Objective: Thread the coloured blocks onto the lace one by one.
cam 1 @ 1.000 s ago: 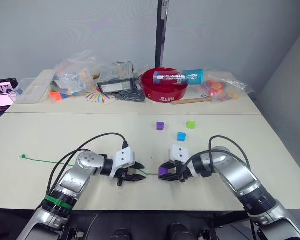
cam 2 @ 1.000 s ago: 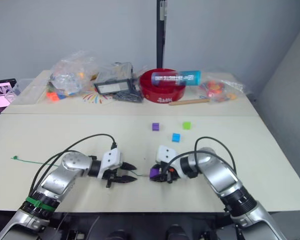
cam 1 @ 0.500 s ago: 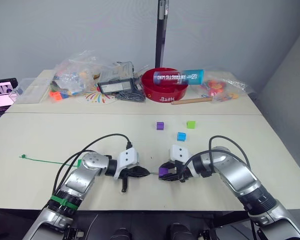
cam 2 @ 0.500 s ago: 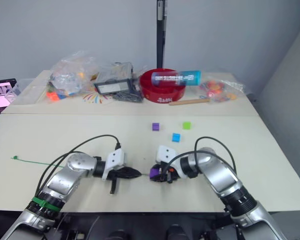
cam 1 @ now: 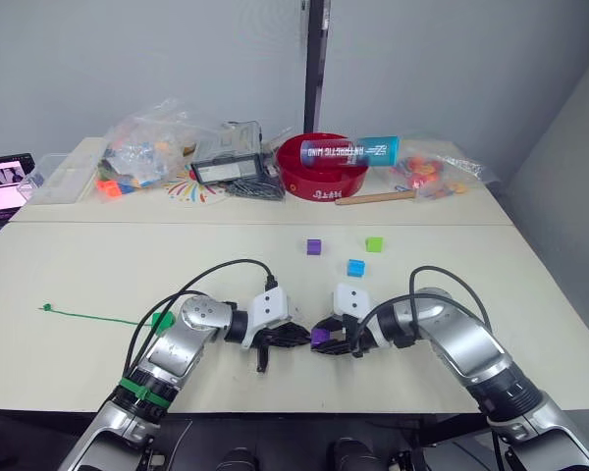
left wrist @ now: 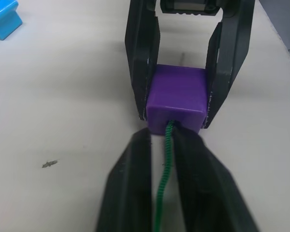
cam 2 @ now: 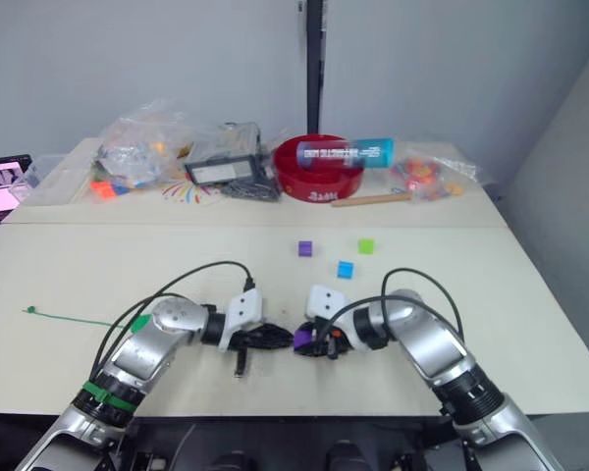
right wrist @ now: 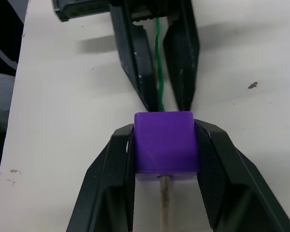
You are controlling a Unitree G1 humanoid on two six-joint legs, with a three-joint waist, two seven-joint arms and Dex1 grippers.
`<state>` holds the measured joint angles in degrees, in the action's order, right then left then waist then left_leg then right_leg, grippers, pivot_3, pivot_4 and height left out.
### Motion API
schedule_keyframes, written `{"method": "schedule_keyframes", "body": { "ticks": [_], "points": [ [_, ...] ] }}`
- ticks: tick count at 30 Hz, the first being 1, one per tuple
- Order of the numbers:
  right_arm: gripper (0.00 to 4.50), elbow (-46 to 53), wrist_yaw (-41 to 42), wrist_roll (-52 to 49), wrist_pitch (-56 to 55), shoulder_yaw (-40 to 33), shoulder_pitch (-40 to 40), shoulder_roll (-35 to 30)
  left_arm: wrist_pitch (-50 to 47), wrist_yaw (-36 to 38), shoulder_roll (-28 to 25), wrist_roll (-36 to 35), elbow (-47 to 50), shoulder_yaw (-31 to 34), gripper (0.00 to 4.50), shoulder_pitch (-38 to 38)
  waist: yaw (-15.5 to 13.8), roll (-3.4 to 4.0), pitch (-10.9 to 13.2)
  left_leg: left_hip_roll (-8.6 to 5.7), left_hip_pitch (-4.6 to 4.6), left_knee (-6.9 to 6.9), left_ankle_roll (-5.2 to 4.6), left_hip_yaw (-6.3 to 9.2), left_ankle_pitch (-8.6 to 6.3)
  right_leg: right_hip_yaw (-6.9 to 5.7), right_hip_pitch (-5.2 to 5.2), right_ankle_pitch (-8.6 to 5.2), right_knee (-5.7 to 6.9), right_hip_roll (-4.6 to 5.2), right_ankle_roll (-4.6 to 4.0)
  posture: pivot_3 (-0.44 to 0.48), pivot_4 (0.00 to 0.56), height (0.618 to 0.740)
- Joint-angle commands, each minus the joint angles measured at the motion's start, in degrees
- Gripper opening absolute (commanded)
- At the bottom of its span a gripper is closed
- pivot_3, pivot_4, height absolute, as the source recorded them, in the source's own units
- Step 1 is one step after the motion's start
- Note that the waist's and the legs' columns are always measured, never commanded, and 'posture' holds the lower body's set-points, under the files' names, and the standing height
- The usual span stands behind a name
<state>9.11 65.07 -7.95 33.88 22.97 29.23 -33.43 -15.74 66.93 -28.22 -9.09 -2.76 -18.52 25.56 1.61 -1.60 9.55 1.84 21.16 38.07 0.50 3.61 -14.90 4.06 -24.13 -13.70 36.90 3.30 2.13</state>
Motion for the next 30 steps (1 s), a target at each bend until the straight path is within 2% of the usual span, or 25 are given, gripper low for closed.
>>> {"method": "schedule_keyframes", "body": {
  "ticks": [1, 5, 7, 8, 13, 14, 21, 25, 30],
  "points": [
    [1.2, 0.0, 0.1, 0.2, 0.8, 1.4, 0.0, -0.1, -1.3, 1.8, -1.7, -2.5, 4.0, 1.6, 2.18, -0.6, 0.2, 0.0, 0.0, 0.0, 0.0, 0.0, 0.0, 0.0, 0.0, 0.0, -0.01, 0.0, 0.02, 0.0, 0.0, 0.0, 0.15, 0.731],
    [1.2, 0.3, -0.3, 0.0, 1.0, 1.1, -0.2, 0.0, -1.9, 2.7, -4.0, -3.4, 5.9, 2.3, 3.48, -1.3, 0.3, 0.0, 0.0, 0.0, 0.01, 0.0, 0.0, 0.01, 0.0, 0.0, -0.01, 0.0, 0.01, 0.0, 0.0, 0.0, 0.15, 0.731],
    [2.27, 0.8, -0.4, -0.7, 1.3, 0.5, -0.2, 0.1, -1.6, 2.5, -4.5, -3.5, 6.2, 2.4, 4.14, -1.5, 0.5, 0.0, 0.0, 0.0, 0.01, 0.0, 0.0, 0.01, 0.0, 0.0, -0.01, 0.0, 0.02, 0.0, 0.0, 0.0, 0.15, 0.731],
    [2.6, 1.4, -0.3, -1.3, 1.6, -0.1, -0.2, 0.0, -1.3, 2.0, -4.4, -3.2, 6.0, 2.4, 4.47, -1.4, 0.5, 0.0, 0.0, 0.0, 0.01, 0.0, 0.0, 0.01, 0.0, 0.0, -0.01, 0.0, 0.02, 0.0, 0.0, 0.0, 0.15, 0.731],
    [4.3, 5.1, 0.7, -4.4, 3.3, -3.2, -0.4, -2.0, 0.5, 0.3, -2.1, -1.8, 4.4, 1.1, 4.5, -0.6, 0.5, -0.01, 0.0, -0.01, 0.06, 0.0, 0.01, 0.01, 0.0, 0.0, -0.03, 0.0, 0.0, 0.01, 0.0, 0.0, 0.15, 0.731],
    [4.46, 6.1, 0.9, -5.3, 3.6, -4.2, -0.6, -2.9, 1.0, 0.1, -1.4, -1.5, 3.8, 0.6, 4.5, -0.5, 0.4, 0.0, 0.0, -0.01, 0.06, 0.0, 0.0, 0.02, 0.0, -0.01, -0.03, 0.0, 0.0, 0.01, 0.0, 0.0, 0.15, 0.731],
    [4.46, 8.3, 2.6, -9.5, 1.5, -10.3, -4.1, -8.5, 6.3, -1.3, 3.5, 1.3, -2.3, -2.0, 4.5, 0.9, 0.3, -0.02, 0.0, -0.02, 0.07, 0.0, 0.0, 0.01, 0.0, -0.01, -0.01, 0.0, -0.04, 0.01, 0.0, 0.0, 0.15, 0.731],
    [4.46, 7.5, 2.4, -8.7, -0.7, -10.1, -5.8, -9.7, 8.6, -1.5, 5.2, 2.2, -5.6, -2.3, 4.5, 1.8, 0.5, -0.03, 0.0, -0.01, 0.08, 0.0, 0.0, 0.0, 0.0, 0.01, -0.02, 0.0, -0.05, 0.0, 0.0, 0.0, 0.15, 0.731],
    [4.5, 6.3, 1.1, -7.7, -2.3, -8.8, -5.9, -8.6, 9.7, -0.6, 5.8, 1.8, -6.8, -2.1, 3.07, 2.2, 0.7, -0.03, 0.0, -0.01, 0.07, 0.0, 0.0, 0.01, 0.0, 0.01, -0.02, 0.0, -0.04, 0.0, 0.0, 0.0, 0.15, 0.731]
  ]
}}
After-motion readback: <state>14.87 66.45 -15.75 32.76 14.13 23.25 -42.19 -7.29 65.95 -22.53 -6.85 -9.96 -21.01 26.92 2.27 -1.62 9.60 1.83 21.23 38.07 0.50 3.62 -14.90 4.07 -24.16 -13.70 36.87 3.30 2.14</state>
